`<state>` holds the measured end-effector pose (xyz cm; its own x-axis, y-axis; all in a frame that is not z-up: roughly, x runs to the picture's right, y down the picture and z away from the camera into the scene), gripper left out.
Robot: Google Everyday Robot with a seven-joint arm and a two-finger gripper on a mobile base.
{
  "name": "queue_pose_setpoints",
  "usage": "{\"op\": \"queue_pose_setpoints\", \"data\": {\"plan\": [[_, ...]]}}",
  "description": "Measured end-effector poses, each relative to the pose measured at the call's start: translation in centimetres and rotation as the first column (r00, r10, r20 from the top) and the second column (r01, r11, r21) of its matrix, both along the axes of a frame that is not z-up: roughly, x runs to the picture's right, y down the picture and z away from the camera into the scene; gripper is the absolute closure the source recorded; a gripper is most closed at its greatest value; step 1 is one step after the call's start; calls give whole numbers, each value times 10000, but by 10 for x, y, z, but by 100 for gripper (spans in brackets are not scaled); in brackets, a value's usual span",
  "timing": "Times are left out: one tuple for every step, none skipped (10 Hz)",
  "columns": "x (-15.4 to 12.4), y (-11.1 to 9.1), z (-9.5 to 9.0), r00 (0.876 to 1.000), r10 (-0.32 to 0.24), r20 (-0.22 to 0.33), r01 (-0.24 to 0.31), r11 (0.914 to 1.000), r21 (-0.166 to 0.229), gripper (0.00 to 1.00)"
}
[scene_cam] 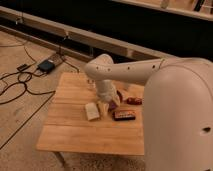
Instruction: Place the eraser on the white sponge
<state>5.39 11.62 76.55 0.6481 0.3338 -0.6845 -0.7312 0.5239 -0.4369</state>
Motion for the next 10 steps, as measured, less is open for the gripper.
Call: {"op": "queue_pose_setpoints", "data": {"plan": [[11,1,4,9997,-231,111,233,9994,-244,35],[26,2,9,9985,-510,190,519,9974,-496,35],[35,0,13,9976,-666,189,675,9961,-572,35],[51,-3,26,9958,-919,44,920,9944,-526,35],[60,-2,35,9949,-1007,-71,1002,9937,-495,35],[64,-1,39,9943,-1059,-128,1052,9932,-492,35],[64,-1,39,9946,-1035,-127,1027,9934,-501,35],[64,-2,39,9944,-1050,-121,1043,9933,-489,35],[62,-1,39,9944,-1052,-103,1046,9932,-502,35],[62,-1,39,9944,-1051,-103,1045,9933,-499,35]]}}
